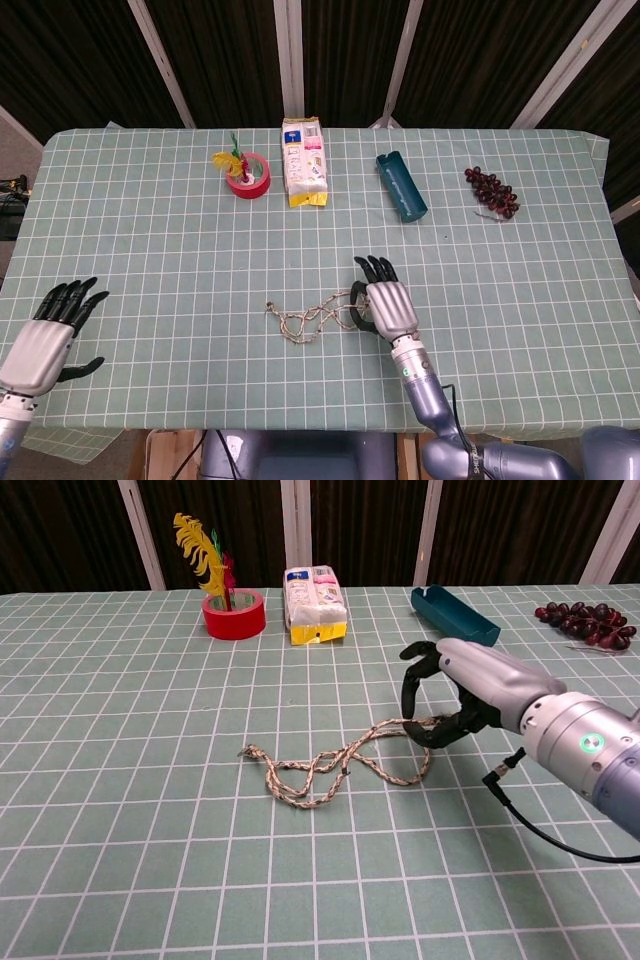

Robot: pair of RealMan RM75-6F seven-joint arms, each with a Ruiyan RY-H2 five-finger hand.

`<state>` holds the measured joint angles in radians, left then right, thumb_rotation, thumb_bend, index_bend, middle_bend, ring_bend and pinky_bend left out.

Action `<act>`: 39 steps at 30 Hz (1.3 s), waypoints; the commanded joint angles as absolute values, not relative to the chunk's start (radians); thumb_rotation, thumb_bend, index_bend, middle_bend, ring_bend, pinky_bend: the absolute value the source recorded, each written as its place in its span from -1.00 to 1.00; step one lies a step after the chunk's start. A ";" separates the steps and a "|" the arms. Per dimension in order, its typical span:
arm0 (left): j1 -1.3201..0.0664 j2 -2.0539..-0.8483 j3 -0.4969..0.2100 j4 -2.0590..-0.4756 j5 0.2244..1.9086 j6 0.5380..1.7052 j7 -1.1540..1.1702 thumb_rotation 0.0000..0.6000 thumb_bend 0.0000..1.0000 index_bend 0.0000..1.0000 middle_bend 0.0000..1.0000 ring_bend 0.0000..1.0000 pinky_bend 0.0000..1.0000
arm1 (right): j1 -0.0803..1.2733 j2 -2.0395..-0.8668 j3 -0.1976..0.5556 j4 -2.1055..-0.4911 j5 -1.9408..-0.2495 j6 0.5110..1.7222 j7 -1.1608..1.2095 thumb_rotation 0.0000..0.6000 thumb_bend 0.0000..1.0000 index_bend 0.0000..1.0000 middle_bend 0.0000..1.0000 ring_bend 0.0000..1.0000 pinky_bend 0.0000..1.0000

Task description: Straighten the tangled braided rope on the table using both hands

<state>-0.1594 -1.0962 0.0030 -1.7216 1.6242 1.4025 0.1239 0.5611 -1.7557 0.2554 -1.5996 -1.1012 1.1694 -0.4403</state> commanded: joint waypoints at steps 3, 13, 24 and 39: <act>-0.299 -1.178 -0.078 -1.826 1.572 1.238 0.296 1.00 -0.62 -0.48 -1.00 -1.00 -1.00 | 0.544 -1.708 0.256 -1.661 -1.088 1.192 -0.450 1.00 -0.11 0.27 -0.74 -1.00 -1.00; -0.435 -1.349 -0.167 -1.788 1.405 1.112 0.496 1.00 -0.42 -0.20 -0.89 -1.00 -1.00 | 0.532 -1.645 0.255 -1.718 -1.075 1.209 -0.452 1.00 -0.11 0.28 -0.74 -1.00 -1.00; -0.521 -1.517 -0.183 -1.742 1.223 1.046 0.594 1.00 -0.39 -0.07 -0.85 -1.00 -1.00 | 0.524 -1.596 0.256 -1.753 -1.065 1.220 -0.442 1.00 -0.11 0.28 -0.74 -1.00 -1.00; -0.550 -1.679 -0.161 -1.698 1.160 1.089 0.578 1.00 -0.37 -0.03 -0.85 -1.00 -1.00 | 0.527 -1.594 0.247 -1.749 -1.047 1.227 -0.436 1.00 -0.10 0.28 -0.74 -1.00 -1.00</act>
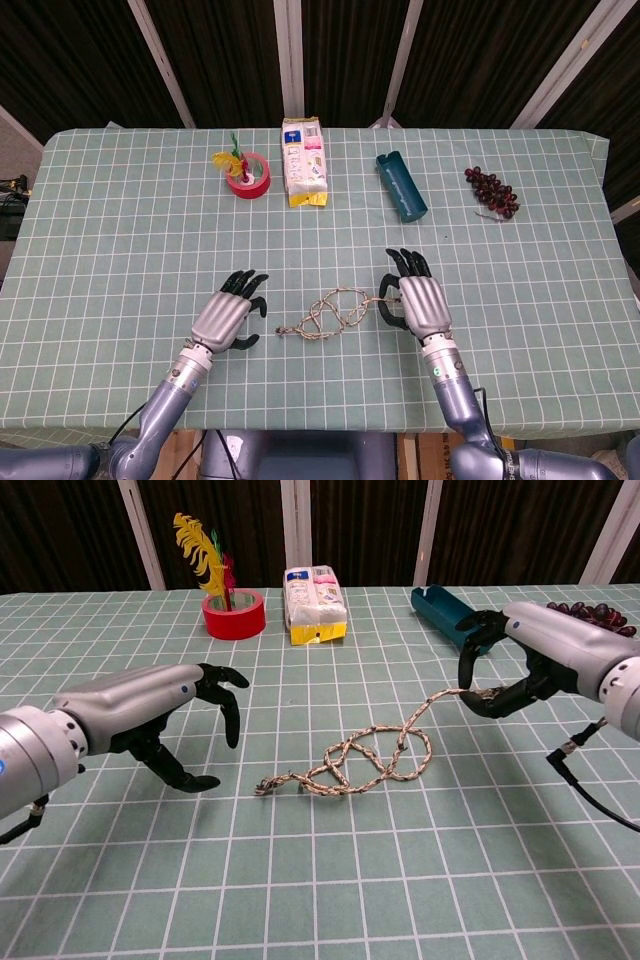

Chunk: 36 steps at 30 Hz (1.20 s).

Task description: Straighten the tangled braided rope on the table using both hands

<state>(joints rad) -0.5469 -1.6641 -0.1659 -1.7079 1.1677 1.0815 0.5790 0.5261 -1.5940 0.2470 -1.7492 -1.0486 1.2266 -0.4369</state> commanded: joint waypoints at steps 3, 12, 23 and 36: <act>-0.555 -1.705 -0.159 -1.678 1.159 1.101 0.572 1.00 -0.35 -0.02 -0.85 -1.00 -1.00 | 0.528 -1.592 0.248 -1.749 -1.044 1.228 -0.435 1.00 -0.10 0.28 -0.74 -1.00 -1.00; -0.578 -1.788 -0.166 -1.613 1.129 1.113 0.571 1.00 -0.32 0.00 -0.84 -1.00 -1.00 | 0.536 -1.595 0.243 -1.747 -1.040 1.228 -0.439 1.00 -0.10 0.29 -0.74 -1.00 -1.00; -0.594 -1.844 -0.166 -1.578 1.119 1.122 0.557 1.00 -0.29 0.02 -0.83 -1.00 -1.00 | 0.540 -1.597 0.238 -1.742 -1.033 1.230 -0.444 1.00 -0.10 0.29 -0.74 -1.00 -1.00; -0.612 -1.897 -0.176 -1.539 1.087 1.120 0.560 1.00 -0.20 0.05 -0.80 -1.00 -1.00 | 0.547 -1.593 0.239 -1.752 -1.027 1.237 -0.456 1.00 -0.09 0.29 -0.74 -1.00 -1.00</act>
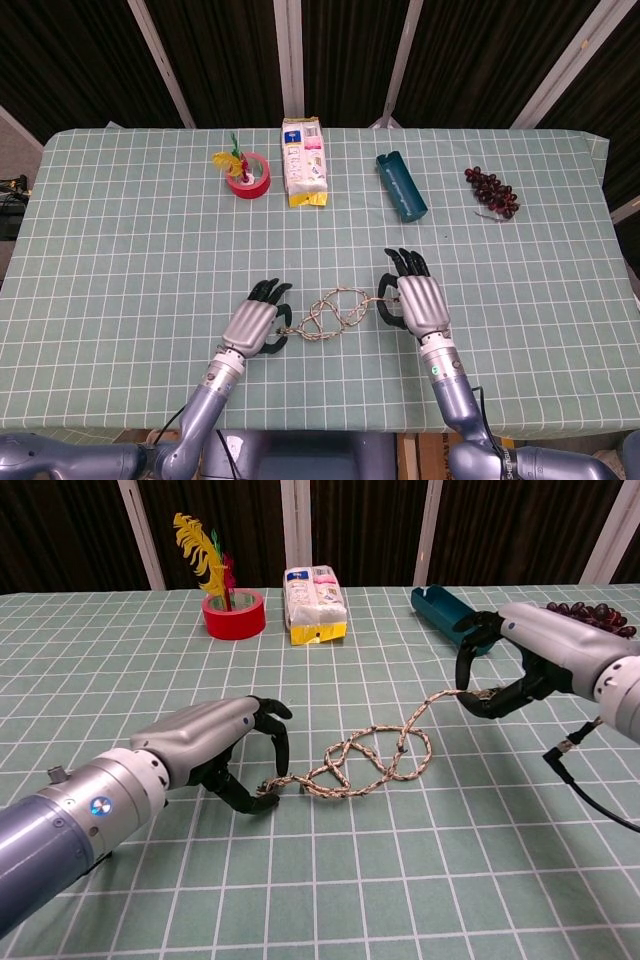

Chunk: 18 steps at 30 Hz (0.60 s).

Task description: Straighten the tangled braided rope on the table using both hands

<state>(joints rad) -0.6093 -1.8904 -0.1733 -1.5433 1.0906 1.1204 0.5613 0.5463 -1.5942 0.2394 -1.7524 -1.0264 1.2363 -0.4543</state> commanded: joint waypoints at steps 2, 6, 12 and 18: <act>-0.614 -1.902 -0.175 -1.536 1.087 1.122 0.560 1.00 -0.16 0.07 -0.78 -1.00 -1.00 | 0.547 -1.591 0.238 -1.752 -1.026 1.237 -0.458 1.00 -0.09 0.29 -0.74 -1.00 -1.00; -0.614 -1.910 -0.171 -1.529 1.088 1.128 0.559 1.00 -0.12 0.14 -0.74 -1.00 -1.00 | 0.548 -1.589 0.238 -1.752 -1.023 1.237 -0.457 1.00 -0.09 0.29 -0.74 -1.00 -1.00; -0.613 -1.922 -0.166 -1.516 1.089 1.137 0.557 1.00 -0.10 0.19 -0.72 -1.00 -1.00 | 0.548 -1.586 0.234 -1.753 -1.020 1.237 -0.457 1.00 -0.09 0.29 -0.74 -1.00 -1.00; -0.610 -1.916 -0.165 -1.516 1.092 1.144 0.555 1.00 -0.07 0.21 -0.71 -1.00 -1.00 | 0.547 -1.582 0.231 -1.753 -1.021 1.239 -0.455 1.00 -0.09 0.29 -0.74 -1.00 -1.00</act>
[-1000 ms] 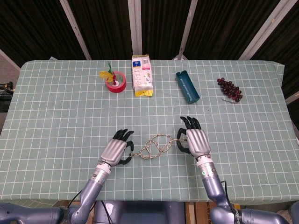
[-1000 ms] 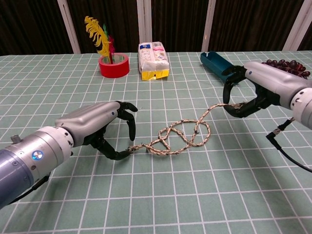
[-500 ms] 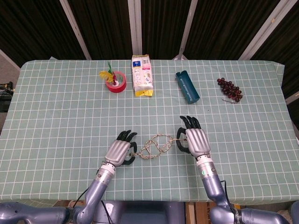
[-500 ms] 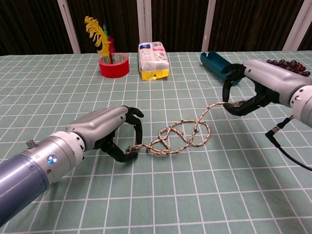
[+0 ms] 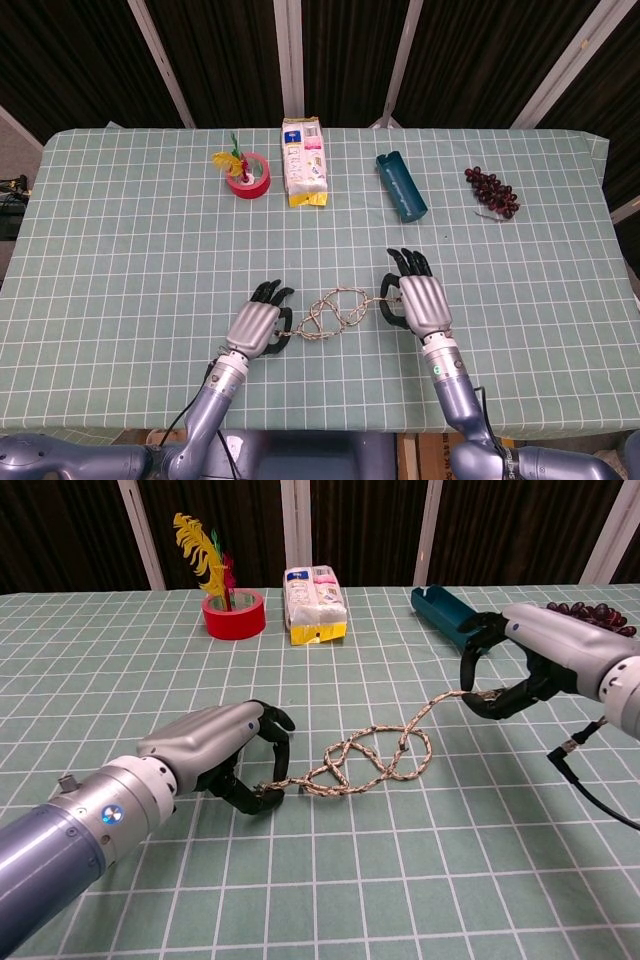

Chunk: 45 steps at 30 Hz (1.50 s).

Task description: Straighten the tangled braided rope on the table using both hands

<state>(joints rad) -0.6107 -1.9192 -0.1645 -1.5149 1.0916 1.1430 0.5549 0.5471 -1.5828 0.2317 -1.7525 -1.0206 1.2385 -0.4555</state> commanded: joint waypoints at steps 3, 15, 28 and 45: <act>-0.609 -1.901 -0.167 -1.525 1.096 1.149 0.555 1.00 -0.06 0.21 -0.71 -1.00 -1.00 | 0.545 -1.575 0.232 -1.755 -1.022 1.242 -0.454 1.00 -0.08 0.29 -0.74 -1.00 -1.00; -0.584 -1.729 -0.193 -1.645 1.107 1.170 0.523 1.00 -0.05 0.23 -0.70 -1.00 -1.00 | 0.532 -1.513 0.239 -1.771 -1.026 1.256 -0.449 1.00 -0.08 0.29 -0.74 -1.00 -1.00; -0.514 -1.444 -0.175 -1.776 1.160 1.195 0.425 1.00 -0.05 0.24 -0.69 -1.00 -1.00 | 0.496 -1.437 0.250 -1.769 -1.012 1.278 -0.408 1.00 -0.08 0.29 -0.74 -1.00 -1.00; -0.428 -1.247 -0.137 -1.741 1.200 1.204 0.234 1.00 -0.04 0.24 -0.68 -1.00 -1.00 | 0.456 -1.370 0.243 -1.744 -1.006 1.293 -0.377 1.00 -0.08 0.29 -0.74 -1.00 -1.00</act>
